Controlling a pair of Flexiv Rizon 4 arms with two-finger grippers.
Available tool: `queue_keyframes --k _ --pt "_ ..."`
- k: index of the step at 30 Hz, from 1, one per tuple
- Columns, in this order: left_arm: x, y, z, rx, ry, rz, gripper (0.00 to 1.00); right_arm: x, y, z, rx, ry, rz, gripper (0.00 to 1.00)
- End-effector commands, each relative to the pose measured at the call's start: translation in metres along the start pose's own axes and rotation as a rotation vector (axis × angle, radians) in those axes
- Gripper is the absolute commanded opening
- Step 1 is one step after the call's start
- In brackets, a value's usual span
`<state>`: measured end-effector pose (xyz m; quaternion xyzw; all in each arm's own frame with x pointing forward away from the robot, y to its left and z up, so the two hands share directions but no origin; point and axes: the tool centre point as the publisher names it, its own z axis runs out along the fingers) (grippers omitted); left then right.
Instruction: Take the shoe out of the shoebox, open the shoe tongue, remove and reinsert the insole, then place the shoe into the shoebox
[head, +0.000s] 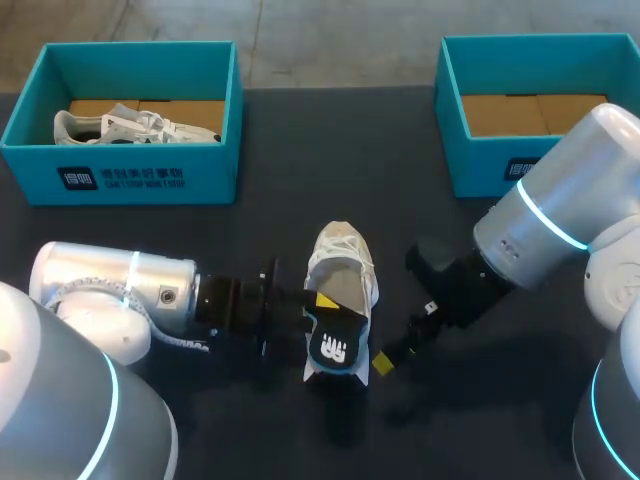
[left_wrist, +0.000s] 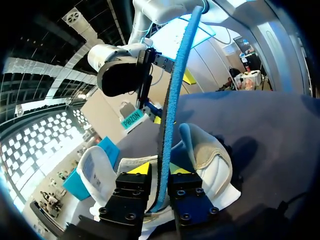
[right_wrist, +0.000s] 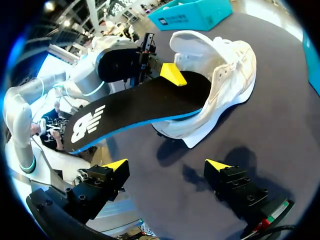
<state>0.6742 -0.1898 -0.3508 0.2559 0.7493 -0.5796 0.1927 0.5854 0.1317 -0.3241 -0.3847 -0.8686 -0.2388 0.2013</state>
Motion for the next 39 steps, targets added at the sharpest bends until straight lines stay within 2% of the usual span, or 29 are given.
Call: queue_keyframes --k 1,4,8,13,30,39 --pt "0.001 0.001 -0.001 0.002 0.002 0.003 0.24 0.002 0.0 0.002 0.0 -0.006 0.002 1.0" --pt "0.001 -0.002 -0.001 0.011 0.001 0.004 0.25 0.002 0.0 0.002 0.0 -0.006 0.002 1.0" --pt "0.001 -0.005 -0.002 0.012 0.009 0.019 0.32 0.002 0.0 0.002 0.0 -0.006 0.002 1.0" --pt "0.001 -0.009 -0.005 0.003 0.007 0.032 0.34 0.002 0.0 0.002 0.0 -0.006 0.002 1.0" --pt "0.0 -0.02 -0.008 -0.005 0.018 0.061 0.35 0.002 0.0 0.002 0.0 -0.006 0.002 1.0" --pt "-0.002 -0.027 -0.01 -0.022 0.021 0.084 0.31 0.002 0.0 0.002 0.0 -0.006 0.002 1.0"
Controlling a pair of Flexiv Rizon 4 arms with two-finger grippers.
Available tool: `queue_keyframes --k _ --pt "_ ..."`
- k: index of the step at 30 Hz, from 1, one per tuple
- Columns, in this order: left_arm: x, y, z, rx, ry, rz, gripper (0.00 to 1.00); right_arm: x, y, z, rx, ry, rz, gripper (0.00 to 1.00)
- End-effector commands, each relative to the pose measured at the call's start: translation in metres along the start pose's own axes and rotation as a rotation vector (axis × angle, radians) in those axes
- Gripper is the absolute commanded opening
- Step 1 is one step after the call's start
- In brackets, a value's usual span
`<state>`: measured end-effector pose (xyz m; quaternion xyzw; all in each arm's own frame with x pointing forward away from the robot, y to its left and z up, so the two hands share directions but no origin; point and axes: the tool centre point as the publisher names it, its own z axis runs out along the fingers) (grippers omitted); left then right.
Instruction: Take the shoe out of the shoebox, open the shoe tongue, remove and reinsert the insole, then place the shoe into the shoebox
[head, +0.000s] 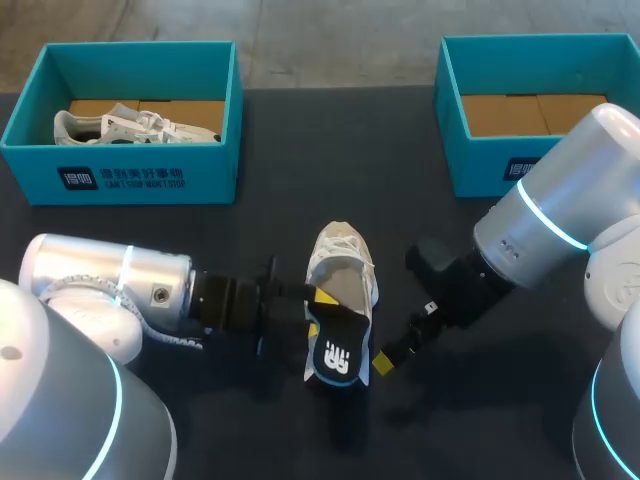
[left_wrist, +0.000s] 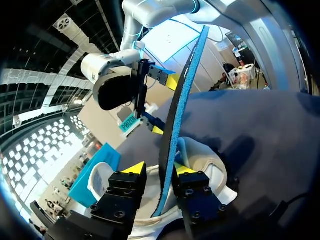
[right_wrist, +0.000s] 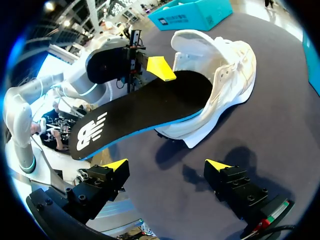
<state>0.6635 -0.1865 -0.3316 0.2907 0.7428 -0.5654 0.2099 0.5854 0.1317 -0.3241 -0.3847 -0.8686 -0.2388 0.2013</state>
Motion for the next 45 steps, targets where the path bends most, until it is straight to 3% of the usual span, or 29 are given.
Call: queue_keyframes --k 1,38,45 --pt "-0.001 -0.007 -0.003 -0.015 0.005 0.007 0.32 0.002 0.0 0.002 0.0 -0.006 0.002 1.0" --pt "-0.003 -0.024 0.013 -0.078 0.109 0.038 0.28 0.002 0.0 0.002 0.0 -0.006 0.002 1.0" --pt "0.0 -0.024 0.017 -0.09 0.141 0.04 0.18 0.002 0.0 0.002 0.0 -0.006 0.002 1.0"
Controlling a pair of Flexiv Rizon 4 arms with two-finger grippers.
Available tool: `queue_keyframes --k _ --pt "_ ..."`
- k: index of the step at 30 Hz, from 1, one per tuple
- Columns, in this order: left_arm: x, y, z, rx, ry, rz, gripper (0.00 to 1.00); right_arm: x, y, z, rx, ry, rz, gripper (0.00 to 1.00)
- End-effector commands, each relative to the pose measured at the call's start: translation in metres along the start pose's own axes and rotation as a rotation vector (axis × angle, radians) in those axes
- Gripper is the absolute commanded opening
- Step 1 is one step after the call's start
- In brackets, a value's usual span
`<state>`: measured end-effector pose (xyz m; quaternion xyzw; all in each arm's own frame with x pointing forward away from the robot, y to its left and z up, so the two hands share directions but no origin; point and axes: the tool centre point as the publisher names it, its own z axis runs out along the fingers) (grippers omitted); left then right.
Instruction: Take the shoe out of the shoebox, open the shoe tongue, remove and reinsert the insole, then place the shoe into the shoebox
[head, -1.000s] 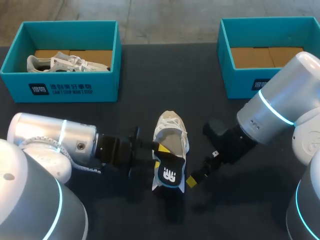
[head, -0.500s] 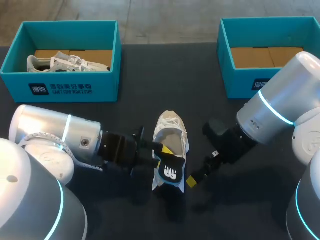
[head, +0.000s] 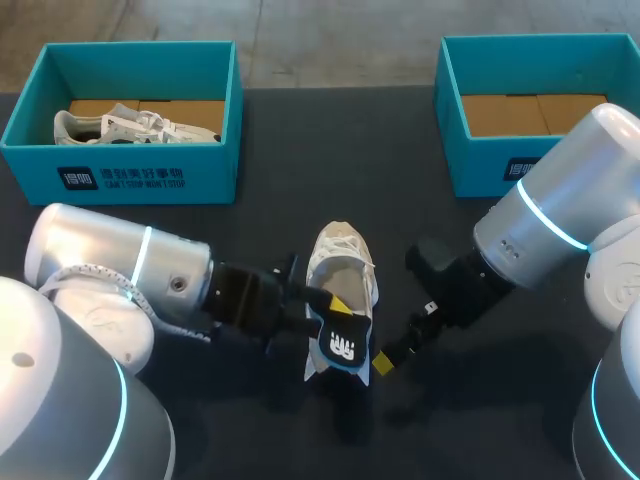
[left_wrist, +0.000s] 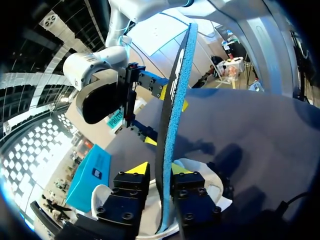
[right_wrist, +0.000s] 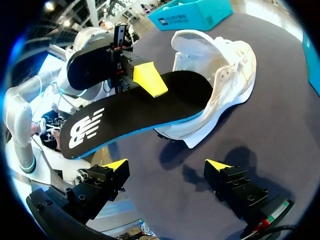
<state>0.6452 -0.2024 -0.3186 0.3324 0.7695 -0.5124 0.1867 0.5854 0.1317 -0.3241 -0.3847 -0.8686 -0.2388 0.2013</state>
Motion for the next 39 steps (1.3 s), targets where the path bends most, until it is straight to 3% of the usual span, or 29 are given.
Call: queue_keyframes --k 1,3,7,14,39 --pt "-0.003 0.001 0.006 -0.014 0.018 -0.003 0.17 0.002 0.0 0.002 0.0 -0.006 0.002 1.0" --pt "-0.004 0.003 0.006 -0.019 0.019 -0.005 0.08 0.002 0.0 0.002 0.0 -0.006 0.002 1.0" --pt "-0.003 0.005 0.006 -0.025 0.018 -0.007 0.0 0.002 0.0 0.002 0.0 -0.006 0.002 1.0" --pt "0.001 0.013 0.007 0.022 0.009 -0.013 0.0 0.002 0.0 0.002 0.0 -0.006 0.002 1.0" --pt "0.004 0.03 0.01 0.023 0.007 -0.009 0.0 0.002 0.0 0.002 0.0 -0.006 0.002 1.0"
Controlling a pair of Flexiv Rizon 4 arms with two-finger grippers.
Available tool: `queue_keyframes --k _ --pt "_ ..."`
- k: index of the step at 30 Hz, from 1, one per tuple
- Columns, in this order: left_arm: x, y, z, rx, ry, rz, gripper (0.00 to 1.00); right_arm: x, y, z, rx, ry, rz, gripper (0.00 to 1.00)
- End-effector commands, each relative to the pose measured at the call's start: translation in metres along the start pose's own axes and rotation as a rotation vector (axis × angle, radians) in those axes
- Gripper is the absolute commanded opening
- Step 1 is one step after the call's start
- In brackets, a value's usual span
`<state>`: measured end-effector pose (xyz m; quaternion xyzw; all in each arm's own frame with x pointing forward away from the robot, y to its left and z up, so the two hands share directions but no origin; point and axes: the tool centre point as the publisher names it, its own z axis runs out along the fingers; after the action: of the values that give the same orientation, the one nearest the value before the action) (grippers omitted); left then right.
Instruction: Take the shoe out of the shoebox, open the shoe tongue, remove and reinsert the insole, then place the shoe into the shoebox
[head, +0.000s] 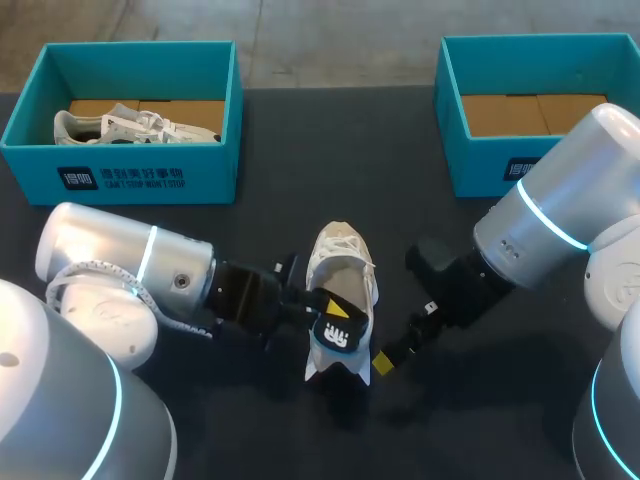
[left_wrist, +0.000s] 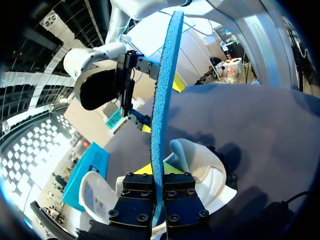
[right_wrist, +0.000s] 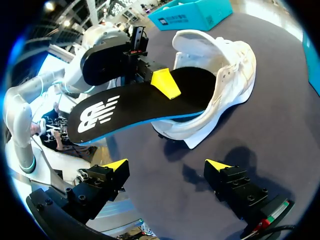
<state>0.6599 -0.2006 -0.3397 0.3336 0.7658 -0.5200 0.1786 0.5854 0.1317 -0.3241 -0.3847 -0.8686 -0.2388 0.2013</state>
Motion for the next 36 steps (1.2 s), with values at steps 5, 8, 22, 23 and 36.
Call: queue_keyframes --k 5,8,22,23,36 --pt "0.0 0.01 0.004 -0.011 -0.004 -0.01 0.0 0.002 0.0 0.002 0.0 -0.006 0.002 1.0" --pt "-0.001 0.013 0.005 -0.039 -0.01 -0.013 0.0 0.002 0.0 0.002 0.0 -0.006 0.002 1.0" --pt "-0.005 0.019 0.007 -0.097 -0.014 -0.041 0.0 0.002 0.0 0.002 0.0 -0.006 0.002 1.0" --pt "-0.005 0.02 0.007 -0.101 -0.016 -0.045 0.0 0.002 0.0 0.002 0.0 -0.006 0.002 1.0" --pt "-0.005 0.022 0.005 -0.105 -0.021 -0.058 0.0 0.002 0.0 0.002 0.0 -0.006 0.002 1.0"
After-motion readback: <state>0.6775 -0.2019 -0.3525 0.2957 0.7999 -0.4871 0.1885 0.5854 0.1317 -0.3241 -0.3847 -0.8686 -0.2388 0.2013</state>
